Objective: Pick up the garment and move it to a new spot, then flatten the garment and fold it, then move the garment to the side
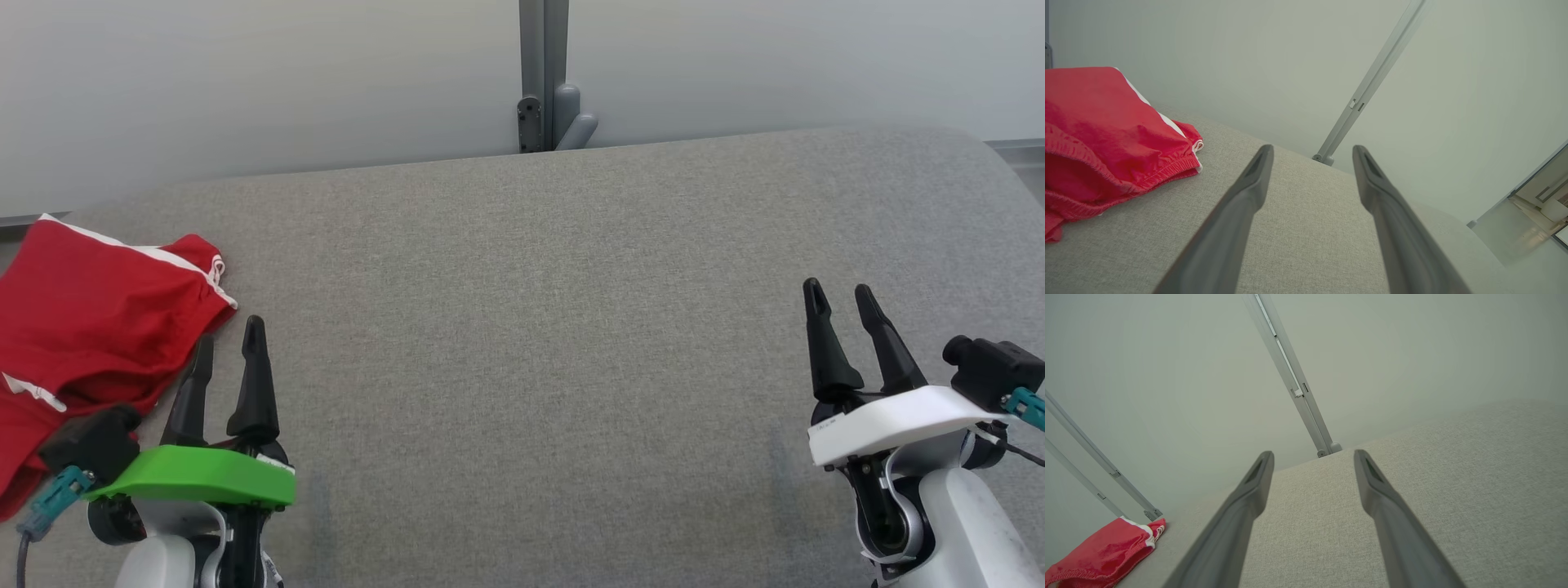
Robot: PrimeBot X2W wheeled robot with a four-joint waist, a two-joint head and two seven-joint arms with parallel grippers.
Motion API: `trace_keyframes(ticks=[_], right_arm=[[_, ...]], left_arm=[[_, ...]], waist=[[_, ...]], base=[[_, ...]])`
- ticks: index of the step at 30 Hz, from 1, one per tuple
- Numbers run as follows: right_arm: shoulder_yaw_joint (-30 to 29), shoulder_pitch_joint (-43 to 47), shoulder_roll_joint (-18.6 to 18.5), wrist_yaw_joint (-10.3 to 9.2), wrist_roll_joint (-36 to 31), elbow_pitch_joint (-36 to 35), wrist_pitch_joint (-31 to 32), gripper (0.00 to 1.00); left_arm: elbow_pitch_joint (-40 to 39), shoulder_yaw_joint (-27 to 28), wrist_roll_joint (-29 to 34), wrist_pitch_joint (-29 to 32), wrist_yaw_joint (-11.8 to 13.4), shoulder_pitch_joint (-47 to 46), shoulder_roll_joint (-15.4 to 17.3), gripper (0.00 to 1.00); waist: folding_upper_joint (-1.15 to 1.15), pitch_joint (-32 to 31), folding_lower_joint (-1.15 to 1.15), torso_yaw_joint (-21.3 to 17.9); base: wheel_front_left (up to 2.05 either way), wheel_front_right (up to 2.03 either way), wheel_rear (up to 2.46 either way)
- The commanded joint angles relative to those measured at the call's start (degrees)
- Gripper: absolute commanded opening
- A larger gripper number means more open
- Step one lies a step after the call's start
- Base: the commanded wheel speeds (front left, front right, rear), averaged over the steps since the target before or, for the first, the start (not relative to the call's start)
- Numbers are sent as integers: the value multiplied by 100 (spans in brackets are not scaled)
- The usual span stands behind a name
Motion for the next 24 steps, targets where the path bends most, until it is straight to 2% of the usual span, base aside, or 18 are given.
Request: trace_keyframes(ticks=[1,15,24], right_arm=[[-8,7,-42,2,-151,-72,-44,100],[-46,83,-18,3,-895,-22,-206,100],[-66,119,-16,2,-1380,17,-325,100]], left_arm=[[-42,-31,171,-47,27,-143,62,100],[154,-235,898,-275,88,-108,109,100],[378,-373,1390,-403,225,-154,159,100]], waist=[[0,-2,0,-1],[0,1,0,5],[0,8,0,9]], base=[[0,0,0],[0,0,0],[0,0,0]])
